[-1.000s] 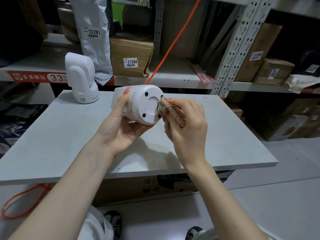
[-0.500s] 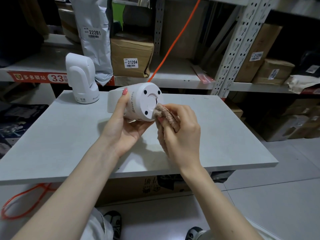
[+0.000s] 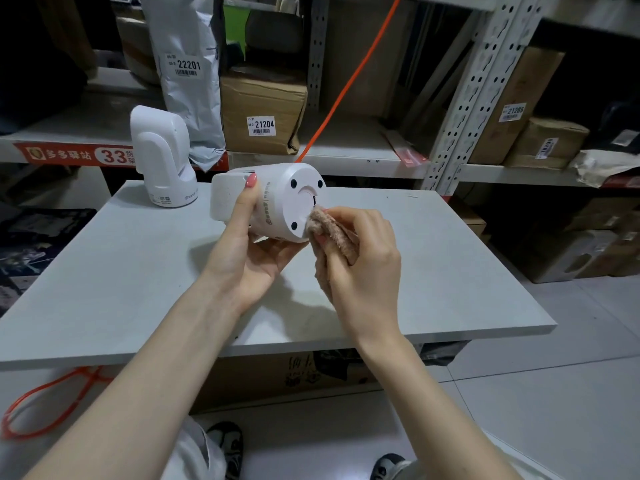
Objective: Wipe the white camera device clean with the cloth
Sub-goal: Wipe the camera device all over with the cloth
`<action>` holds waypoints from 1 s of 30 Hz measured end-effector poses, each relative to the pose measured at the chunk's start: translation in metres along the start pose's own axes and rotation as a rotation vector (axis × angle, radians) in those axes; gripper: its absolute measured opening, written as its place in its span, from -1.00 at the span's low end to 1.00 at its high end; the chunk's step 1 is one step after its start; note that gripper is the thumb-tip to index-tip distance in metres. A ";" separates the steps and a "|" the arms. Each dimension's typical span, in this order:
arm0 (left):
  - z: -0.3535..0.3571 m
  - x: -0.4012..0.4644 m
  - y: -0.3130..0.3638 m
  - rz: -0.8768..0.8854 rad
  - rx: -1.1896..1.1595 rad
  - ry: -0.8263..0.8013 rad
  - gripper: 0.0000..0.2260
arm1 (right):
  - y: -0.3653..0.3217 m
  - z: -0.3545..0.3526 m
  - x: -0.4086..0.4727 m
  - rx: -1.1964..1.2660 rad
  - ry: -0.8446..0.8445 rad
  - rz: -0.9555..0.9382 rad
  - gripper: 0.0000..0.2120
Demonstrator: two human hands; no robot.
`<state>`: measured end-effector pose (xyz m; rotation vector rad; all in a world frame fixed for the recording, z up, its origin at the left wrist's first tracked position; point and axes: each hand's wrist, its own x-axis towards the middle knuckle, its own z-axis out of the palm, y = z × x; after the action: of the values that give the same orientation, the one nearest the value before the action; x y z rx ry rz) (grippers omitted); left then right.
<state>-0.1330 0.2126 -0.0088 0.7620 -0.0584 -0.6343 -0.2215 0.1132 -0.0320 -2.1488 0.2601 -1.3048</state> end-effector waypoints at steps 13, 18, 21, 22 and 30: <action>0.000 0.000 -0.002 0.018 -0.003 -0.006 -0.40 | 0.002 0.001 -0.003 0.021 -0.016 0.002 -0.86; 0.000 0.001 -0.006 0.029 0.002 -0.024 -0.49 | -0.007 0.003 -0.004 0.143 -0.048 0.015 -0.86; 0.003 0.000 -0.012 0.029 0.076 -0.061 -0.64 | -0.012 -0.002 0.001 0.288 -0.006 0.050 -0.86; 0.003 0.000 -0.014 0.023 0.093 -0.066 -0.65 | -0.013 -0.004 0.002 0.316 0.010 0.052 -0.86; 0.004 0.001 -0.014 0.011 0.033 -0.056 -0.58 | -0.004 -0.002 -0.006 0.227 -0.067 0.036 -0.81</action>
<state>-0.1411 0.2018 -0.0152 0.7750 -0.1244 -0.6453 -0.2273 0.1183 -0.0335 -1.9819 0.1165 -1.1800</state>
